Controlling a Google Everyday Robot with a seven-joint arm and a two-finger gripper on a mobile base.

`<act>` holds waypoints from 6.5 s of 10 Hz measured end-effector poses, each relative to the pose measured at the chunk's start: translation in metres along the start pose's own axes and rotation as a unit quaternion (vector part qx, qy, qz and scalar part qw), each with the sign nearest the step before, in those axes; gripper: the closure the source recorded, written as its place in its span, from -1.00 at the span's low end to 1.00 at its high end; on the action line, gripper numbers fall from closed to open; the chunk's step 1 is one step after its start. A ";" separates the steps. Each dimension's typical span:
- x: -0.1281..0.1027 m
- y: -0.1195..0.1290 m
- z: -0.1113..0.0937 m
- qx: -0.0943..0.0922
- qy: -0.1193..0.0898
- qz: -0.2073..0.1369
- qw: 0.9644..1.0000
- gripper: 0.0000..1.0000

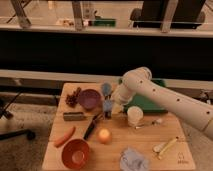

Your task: Place eraser in metal cup

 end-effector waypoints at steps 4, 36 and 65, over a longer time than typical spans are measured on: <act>0.004 -0.014 0.003 0.004 0.007 -0.001 1.000 1.00; -0.012 -0.046 0.022 -0.011 -0.019 -0.039 0.999 1.00; 0.020 -0.096 0.071 -0.013 0.002 -0.039 0.999 1.00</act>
